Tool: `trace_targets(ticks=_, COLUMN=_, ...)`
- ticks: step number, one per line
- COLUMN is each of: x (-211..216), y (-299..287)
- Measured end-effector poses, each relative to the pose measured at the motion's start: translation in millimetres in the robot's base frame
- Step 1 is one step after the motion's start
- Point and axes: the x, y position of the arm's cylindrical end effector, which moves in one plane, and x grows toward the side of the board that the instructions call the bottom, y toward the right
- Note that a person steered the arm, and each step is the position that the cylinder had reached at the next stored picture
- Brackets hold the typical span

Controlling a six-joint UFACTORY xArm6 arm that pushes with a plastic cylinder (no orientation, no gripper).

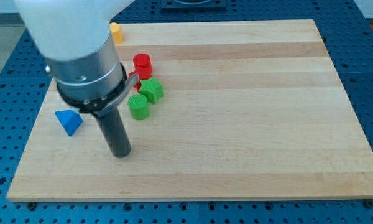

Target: Move your arm closer to the blue triangle

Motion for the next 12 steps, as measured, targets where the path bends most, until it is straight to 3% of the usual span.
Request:
trace_targets(ticks=2, x=7, y=-64)
trace_targets(ticks=5, x=7, y=-77)
trace_targets(ticks=7, x=3, y=-171)
trace_targets(ticks=10, x=-88, y=-143)
trace_targets(ticks=12, x=-98, y=-81)
